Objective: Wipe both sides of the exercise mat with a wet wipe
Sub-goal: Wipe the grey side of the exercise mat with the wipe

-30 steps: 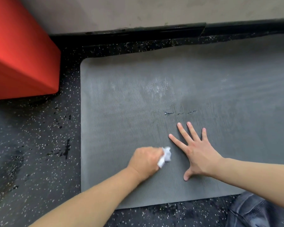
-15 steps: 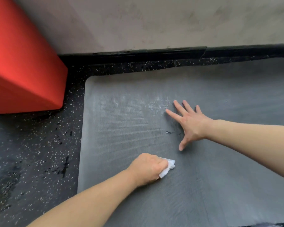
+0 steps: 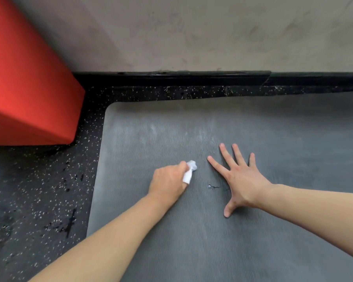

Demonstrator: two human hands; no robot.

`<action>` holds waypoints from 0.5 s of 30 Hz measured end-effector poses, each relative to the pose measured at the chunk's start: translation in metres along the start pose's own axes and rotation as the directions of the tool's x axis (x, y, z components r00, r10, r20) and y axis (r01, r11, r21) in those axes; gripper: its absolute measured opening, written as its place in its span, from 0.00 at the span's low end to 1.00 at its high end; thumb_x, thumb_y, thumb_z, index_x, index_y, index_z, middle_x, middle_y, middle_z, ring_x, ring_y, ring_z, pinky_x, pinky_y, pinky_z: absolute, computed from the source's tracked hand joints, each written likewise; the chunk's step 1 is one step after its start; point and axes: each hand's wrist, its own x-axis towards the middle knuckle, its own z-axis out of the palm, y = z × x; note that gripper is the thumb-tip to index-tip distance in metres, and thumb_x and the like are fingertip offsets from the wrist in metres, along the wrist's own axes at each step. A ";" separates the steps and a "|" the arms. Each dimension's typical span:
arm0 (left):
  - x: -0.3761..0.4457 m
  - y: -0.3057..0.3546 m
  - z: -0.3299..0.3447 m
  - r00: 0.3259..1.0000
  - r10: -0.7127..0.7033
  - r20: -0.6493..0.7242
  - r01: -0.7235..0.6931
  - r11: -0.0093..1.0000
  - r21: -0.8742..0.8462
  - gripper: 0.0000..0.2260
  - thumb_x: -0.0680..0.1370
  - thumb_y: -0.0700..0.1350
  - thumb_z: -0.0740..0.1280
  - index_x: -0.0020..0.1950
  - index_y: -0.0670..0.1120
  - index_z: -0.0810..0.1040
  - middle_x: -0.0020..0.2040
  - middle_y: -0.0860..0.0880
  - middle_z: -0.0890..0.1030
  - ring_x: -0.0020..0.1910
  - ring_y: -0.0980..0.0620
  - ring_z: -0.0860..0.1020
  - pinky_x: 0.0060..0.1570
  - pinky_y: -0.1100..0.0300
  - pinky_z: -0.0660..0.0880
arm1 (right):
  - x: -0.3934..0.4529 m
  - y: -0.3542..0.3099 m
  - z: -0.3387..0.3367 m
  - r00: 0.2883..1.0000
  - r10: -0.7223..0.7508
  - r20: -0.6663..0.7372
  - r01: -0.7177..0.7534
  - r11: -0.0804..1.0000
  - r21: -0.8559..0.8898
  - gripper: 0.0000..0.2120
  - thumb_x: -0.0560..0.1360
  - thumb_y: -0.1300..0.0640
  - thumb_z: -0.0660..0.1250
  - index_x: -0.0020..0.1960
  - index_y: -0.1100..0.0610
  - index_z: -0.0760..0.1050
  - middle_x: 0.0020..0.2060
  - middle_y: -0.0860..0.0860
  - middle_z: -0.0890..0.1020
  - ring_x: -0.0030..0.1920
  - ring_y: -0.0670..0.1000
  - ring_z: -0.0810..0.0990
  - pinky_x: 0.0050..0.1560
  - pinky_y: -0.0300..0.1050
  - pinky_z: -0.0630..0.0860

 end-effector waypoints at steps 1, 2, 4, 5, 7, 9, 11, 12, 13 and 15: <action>-0.002 0.008 0.002 0.999 0.028 0.028 -0.027 0.999 -0.040 0.10 0.77 0.54 0.65 0.40 0.50 0.75 0.27 0.50 0.77 0.25 0.45 0.78 0.22 0.59 0.64 | 0.000 0.000 0.000 1.000 -0.003 0.001 0.003 1.000 -0.003 0.81 0.50 0.20 0.76 0.79 0.41 0.21 0.77 0.56 0.20 0.79 0.68 0.26 0.76 0.80 0.44; -0.007 0.016 0.004 0.992 0.106 0.071 -0.101 0.992 -0.079 0.11 0.78 0.55 0.63 0.40 0.50 0.75 0.28 0.49 0.78 0.26 0.44 0.78 0.22 0.59 0.65 | 0.001 0.000 0.000 1.000 -0.004 0.003 0.004 1.000 -0.005 0.81 0.51 0.20 0.76 0.79 0.42 0.20 0.77 0.56 0.20 0.79 0.68 0.25 0.76 0.80 0.44; -0.009 0.016 0.007 0.944 0.297 0.143 -0.288 0.954 -0.080 0.10 0.79 0.55 0.61 0.43 0.50 0.74 0.30 0.49 0.79 0.28 0.44 0.79 0.22 0.59 0.64 | 0.001 0.000 0.001 1.000 -0.004 0.003 0.004 1.000 -0.008 0.81 0.51 0.20 0.76 0.79 0.42 0.20 0.76 0.57 0.19 0.79 0.69 0.25 0.76 0.80 0.44; 0.001 0.009 0.003 0.933 0.317 0.169 -0.313 0.948 -0.053 0.09 0.80 0.55 0.62 0.45 0.51 0.73 0.31 0.49 0.79 0.30 0.43 0.80 0.24 0.59 0.64 | 0.000 0.000 0.000 1.000 -0.003 0.004 0.003 1.000 -0.006 0.81 0.51 0.20 0.76 0.79 0.42 0.20 0.76 0.57 0.20 0.79 0.69 0.25 0.75 0.80 0.44; 0.029 -0.007 -0.007 0.976 0.139 0.170 -0.141 0.990 0.000 0.08 0.81 0.54 0.62 0.51 0.51 0.74 0.38 0.47 0.82 0.37 0.41 0.82 0.30 0.55 0.67 | -0.001 0.000 -0.001 1.000 -0.001 0.003 0.001 1.000 -0.003 0.81 0.50 0.20 0.76 0.79 0.42 0.20 0.77 0.57 0.20 0.79 0.69 0.26 0.75 0.80 0.45; 0.050 -0.014 -0.010 0.974 -0.159 0.159 0.159 0.987 0.012 0.09 0.81 0.53 0.62 0.53 0.49 0.75 0.43 0.46 0.83 0.43 0.39 0.82 0.36 0.53 0.66 | -0.001 0.001 0.000 1.000 -0.005 0.002 0.005 1.000 0.000 0.81 0.51 0.20 0.76 0.79 0.42 0.21 0.77 0.57 0.21 0.79 0.69 0.26 0.75 0.80 0.45; 0.050 0.000 -0.008 0.973 -0.168 0.156 0.177 0.983 -0.047 0.08 0.81 0.53 0.61 0.53 0.49 0.74 0.42 0.45 0.83 0.42 0.39 0.82 0.36 0.53 0.67 | -0.003 0.000 -0.001 1.000 -0.011 -0.001 0.011 1.000 -0.008 0.81 0.51 0.20 0.76 0.80 0.42 0.22 0.78 0.57 0.22 0.80 0.69 0.27 0.76 0.80 0.45; 0.043 0.012 -0.007 0.989 -0.033 0.147 0.046 0.995 -0.090 0.08 0.80 0.53 0.60 0.51 0.50 0.73 0.39 0.46 0.82 0.39 0.39 0.82 0.32 0.54 0.68 | -0.006 -0.002 -0.003 1.000 -0.014 -0.005 0.014 1.000 -0.012 0.80 0.51 0.20 0.76 0.81 0.42 0.23 0.79 0.57 0.23 0.80 0.68 0.28 0.76 0.79 0.46; 0.035 0.020 -0.005 0.981 0.130 0.143 -0.114 0.987 -0.114 0.07 0.80 0.53 0.60 0.49 0.51 0.72 0.35 0.46 0.81 0.35 0.41 0.81 0.28 0.55 0.69 | -0.007 -0.002 -0.007 1.000 -0.015 -0.017 0.015 1.000 0.003 0.78 0.52 0.21 0.77 0.82 0.42 0.27 0.80 0.56 0.27 0.81 0.68 0.32 0.77 0.77 0.48; 0.037 0.013 -0.004 0.935 0.287 0.209 -0.278 0.958 -0.070 0.08 0.80 0.54 0.60 0.49 0.50 0.72 0.36 0.47 0.81 0.35 0.41 0.81 0.28 0.55 0.66 | -0.001 0.003 -0.030 0.998 -0.008 -0.060 0.013 0.997 0.082 0.73 0.54 0.23 0.78 0.84 0.41 0.37 0.83 0.54 0.37 0.83 0.66 0.44 0.79 0.72 0.57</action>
